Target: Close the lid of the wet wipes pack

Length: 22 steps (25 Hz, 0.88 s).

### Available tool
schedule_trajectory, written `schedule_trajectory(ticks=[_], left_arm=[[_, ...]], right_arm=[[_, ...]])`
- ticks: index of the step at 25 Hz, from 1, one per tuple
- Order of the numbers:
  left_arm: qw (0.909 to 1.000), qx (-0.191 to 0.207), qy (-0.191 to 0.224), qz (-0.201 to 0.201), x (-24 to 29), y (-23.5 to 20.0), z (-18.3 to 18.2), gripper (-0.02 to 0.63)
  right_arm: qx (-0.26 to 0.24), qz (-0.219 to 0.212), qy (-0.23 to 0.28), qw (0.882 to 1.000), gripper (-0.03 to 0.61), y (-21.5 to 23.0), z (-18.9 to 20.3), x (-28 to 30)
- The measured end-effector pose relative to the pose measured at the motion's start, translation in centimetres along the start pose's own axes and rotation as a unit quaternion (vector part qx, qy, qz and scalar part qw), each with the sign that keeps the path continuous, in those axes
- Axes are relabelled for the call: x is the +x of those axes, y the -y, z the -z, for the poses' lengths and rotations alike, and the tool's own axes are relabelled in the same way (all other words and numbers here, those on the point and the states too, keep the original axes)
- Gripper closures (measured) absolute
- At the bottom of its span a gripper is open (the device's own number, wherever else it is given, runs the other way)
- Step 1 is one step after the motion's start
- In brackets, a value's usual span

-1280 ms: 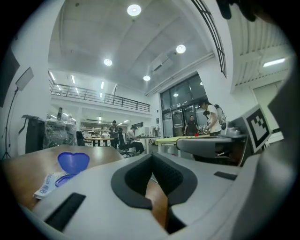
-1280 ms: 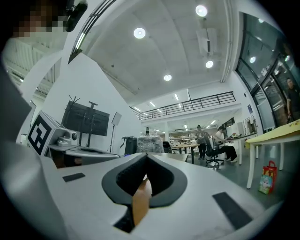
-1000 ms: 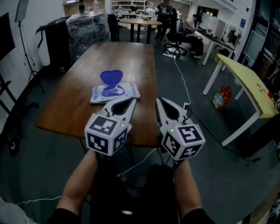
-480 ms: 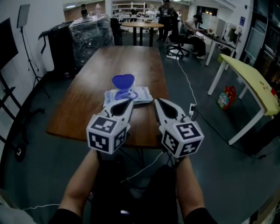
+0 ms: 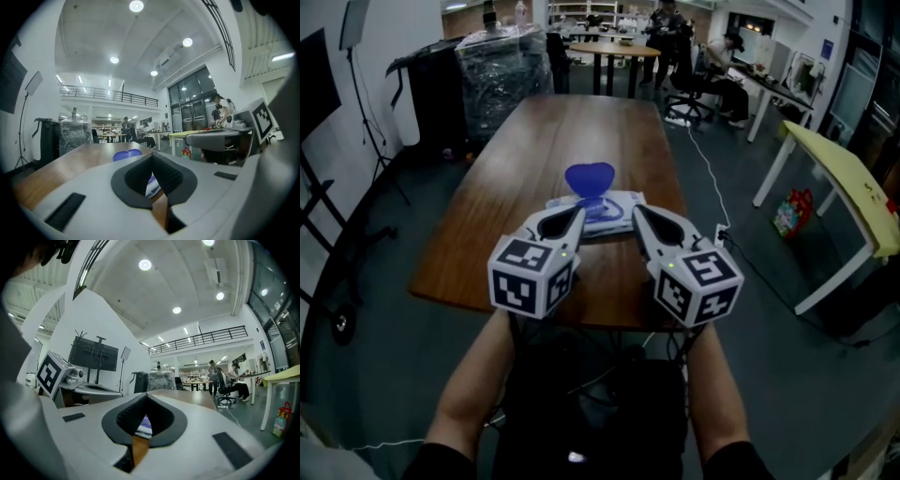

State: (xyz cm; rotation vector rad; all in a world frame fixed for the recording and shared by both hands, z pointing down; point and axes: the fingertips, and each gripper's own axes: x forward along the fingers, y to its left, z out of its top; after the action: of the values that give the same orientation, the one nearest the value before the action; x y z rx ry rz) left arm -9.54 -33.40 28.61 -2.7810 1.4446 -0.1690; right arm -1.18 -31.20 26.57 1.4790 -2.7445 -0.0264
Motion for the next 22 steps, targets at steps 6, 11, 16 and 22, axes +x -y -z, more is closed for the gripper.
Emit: schedule_trajectory(ticks=[6, 11, 16, 22], left_arm=[[0.9999, 0.006, -0.013, 0.001, 2.6, -3.4, 0.6, 0.607], [0.9996, 0.002, -0.029, 0.002, 5.1, -6.4, 1.1, 0.607], [0.9986, -0.003, -0.052, 0.012, 8.0, -8.3, 1.7, 0.606], [0.9969, -0.012, -0.074, 0.025, 10.6, -10.6, 1.8, 0.424]], right_arm=[[-0.005, -0.02, -0.013, 1.0, 0.572, 1.4, 0.2, 4.6], [-0.006, -0.039, -0.037, 0.999, 0.572, 2.7, 0.8, 8.6], [0.0, -0.042, -0.071, 0.997, 0.571, 4.9, 1.6, 11.8], [-0.003, -0.052, -0.115, 0.992, 0.416, 6.3, 2.5, 15.4]])
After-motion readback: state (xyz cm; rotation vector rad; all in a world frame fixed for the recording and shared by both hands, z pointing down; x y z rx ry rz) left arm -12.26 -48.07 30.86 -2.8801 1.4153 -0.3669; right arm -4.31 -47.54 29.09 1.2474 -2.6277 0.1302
